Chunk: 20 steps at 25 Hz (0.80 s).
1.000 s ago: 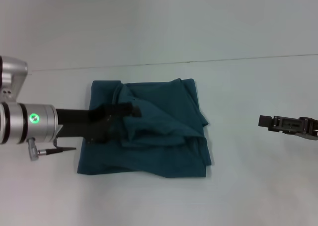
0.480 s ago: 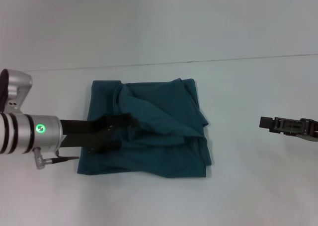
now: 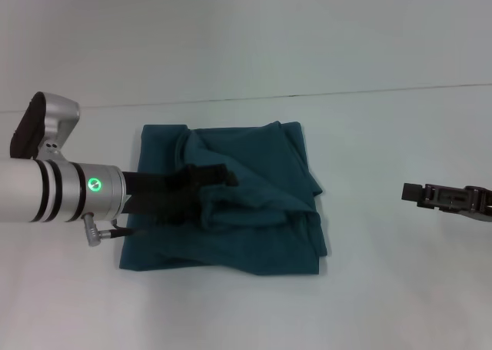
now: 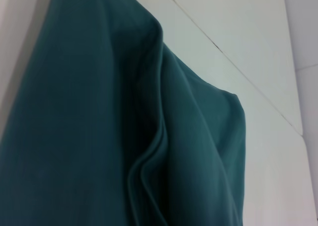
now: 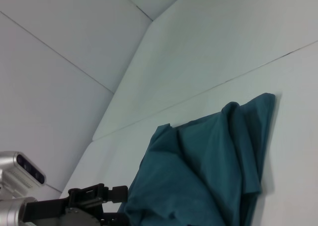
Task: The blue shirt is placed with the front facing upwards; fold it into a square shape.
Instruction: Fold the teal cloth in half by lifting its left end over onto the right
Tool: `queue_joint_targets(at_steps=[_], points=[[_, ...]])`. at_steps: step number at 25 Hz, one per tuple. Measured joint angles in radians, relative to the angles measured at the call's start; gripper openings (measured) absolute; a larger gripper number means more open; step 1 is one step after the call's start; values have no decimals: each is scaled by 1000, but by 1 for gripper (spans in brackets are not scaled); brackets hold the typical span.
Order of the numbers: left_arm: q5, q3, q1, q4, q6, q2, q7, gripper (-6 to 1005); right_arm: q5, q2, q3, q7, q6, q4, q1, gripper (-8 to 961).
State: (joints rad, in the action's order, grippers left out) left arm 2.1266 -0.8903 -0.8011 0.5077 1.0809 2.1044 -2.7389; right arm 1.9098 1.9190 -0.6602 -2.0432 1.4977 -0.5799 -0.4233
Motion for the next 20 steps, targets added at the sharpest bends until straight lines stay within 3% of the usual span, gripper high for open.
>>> queue_joint_targets(at_steps=[10, 20], points=[[12, 1, 4, 12, -26, 0, 33, 924, 1, 0, 1, 0, 6, 0, -1, 819], [0, 8, 8, 15, -13, 0, 39, 531, 2, 0, 3, -2, 7, 0, -6, 819]])
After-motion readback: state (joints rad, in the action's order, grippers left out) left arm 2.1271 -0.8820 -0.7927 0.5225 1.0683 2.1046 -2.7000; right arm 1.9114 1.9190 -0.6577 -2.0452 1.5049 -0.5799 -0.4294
